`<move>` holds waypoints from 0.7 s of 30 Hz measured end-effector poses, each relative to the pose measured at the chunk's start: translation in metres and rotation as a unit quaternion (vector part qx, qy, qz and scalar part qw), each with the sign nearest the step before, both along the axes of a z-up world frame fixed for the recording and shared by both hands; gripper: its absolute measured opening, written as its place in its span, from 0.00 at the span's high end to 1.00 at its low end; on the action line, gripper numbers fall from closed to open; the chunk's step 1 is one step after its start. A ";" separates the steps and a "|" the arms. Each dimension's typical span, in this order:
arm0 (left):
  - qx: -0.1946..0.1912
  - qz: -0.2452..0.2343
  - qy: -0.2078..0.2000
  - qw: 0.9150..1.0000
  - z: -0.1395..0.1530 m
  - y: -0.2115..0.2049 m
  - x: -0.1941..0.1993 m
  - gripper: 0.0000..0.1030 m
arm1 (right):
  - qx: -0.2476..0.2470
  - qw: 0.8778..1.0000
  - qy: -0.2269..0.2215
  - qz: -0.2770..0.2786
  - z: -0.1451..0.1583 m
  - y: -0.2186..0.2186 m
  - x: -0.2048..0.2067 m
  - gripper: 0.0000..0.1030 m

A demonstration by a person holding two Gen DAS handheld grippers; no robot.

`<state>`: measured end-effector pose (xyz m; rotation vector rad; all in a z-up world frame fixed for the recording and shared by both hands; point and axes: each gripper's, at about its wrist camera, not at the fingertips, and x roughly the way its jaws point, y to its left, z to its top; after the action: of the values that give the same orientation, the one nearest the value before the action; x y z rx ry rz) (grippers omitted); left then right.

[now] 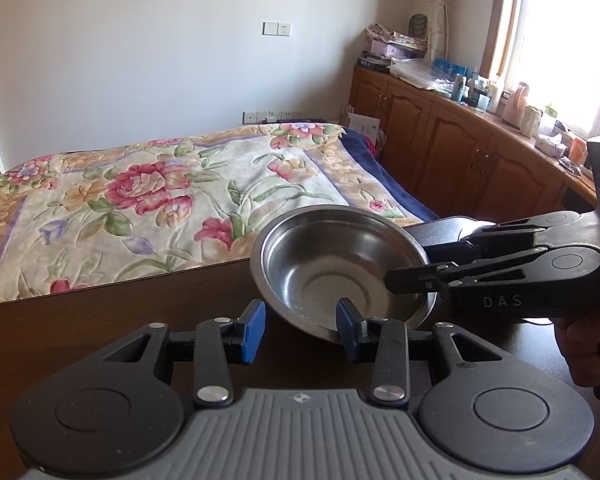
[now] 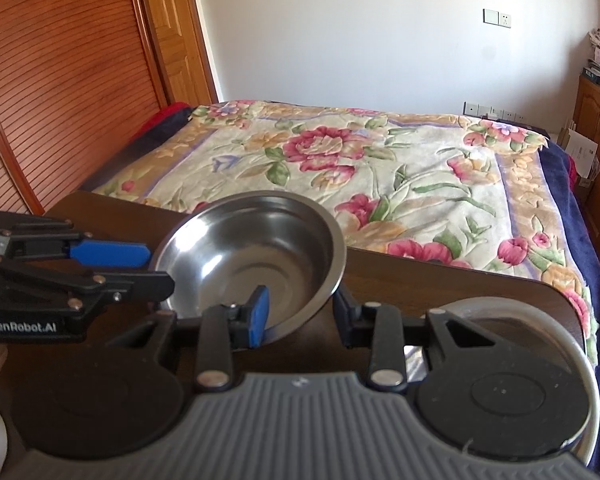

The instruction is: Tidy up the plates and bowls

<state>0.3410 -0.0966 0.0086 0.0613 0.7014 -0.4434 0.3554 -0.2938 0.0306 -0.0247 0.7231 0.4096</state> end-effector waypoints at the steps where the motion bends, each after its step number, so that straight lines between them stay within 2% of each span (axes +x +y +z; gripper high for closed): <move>1: 0.001 -0.002 0.000 1.000 0.000 -0.001 0.000 0.59 | 0.003 1.000 0.002 0.000 0.000 0.000 0.000 0.64; 13: -0.001 0.001 0.014 1.000 -0.009 -0.001 0.010 0.59 | 0.005 1.000 0.004 0.000 -0.003 0.000 -0.002 0.66; 21: -0.004 0.002 0.013 1.000 0.001 0.002 -0.002 0.66 | 0.033 0.999 0.003 -0.008 0.004 -0.005 -0.013 0.71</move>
<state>0.3389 -0.0949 0.0096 0.0476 0.7252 -0.4439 0.3419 -0.2990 0.0345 0.0452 0.7143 0.4177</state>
